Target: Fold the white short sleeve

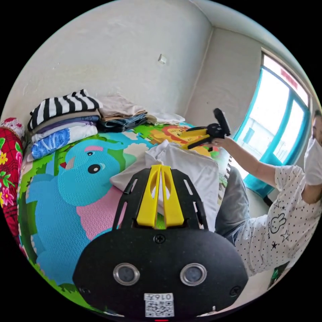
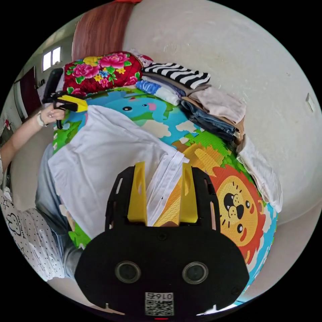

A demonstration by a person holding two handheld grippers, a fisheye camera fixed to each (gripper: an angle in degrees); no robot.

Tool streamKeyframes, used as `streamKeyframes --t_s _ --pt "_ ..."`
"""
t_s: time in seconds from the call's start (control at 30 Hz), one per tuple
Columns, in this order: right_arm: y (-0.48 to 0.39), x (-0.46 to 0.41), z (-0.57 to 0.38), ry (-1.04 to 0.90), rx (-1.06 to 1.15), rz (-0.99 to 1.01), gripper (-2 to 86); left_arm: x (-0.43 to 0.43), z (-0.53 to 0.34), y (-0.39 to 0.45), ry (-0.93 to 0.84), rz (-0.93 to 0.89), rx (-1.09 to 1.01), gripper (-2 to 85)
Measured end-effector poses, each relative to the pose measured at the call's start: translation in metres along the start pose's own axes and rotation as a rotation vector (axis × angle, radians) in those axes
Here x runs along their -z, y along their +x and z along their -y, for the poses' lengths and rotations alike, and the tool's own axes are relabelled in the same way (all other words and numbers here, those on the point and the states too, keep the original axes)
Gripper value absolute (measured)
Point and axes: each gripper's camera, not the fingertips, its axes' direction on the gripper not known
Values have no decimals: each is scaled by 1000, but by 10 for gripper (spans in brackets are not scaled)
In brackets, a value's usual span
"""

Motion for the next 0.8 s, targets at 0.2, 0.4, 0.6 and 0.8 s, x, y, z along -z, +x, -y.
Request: streamKeyframes --t_s 0.2,0.4,0.6,0.8 --pt "-8 -55 52 -137 139 -35 153 13 -7 44 9 -57 -183 -10" --pt "-12 -74 79 -122 255 -9 152 36 -7 59 79 -36 -212 -10" --pt "34 -86 97 -11 33 264 143 51 -9 58 134 -53 -191 -10" --pt "27 -122 112 -124 94 377 47 48 -14 55 119 2 -141 -10"
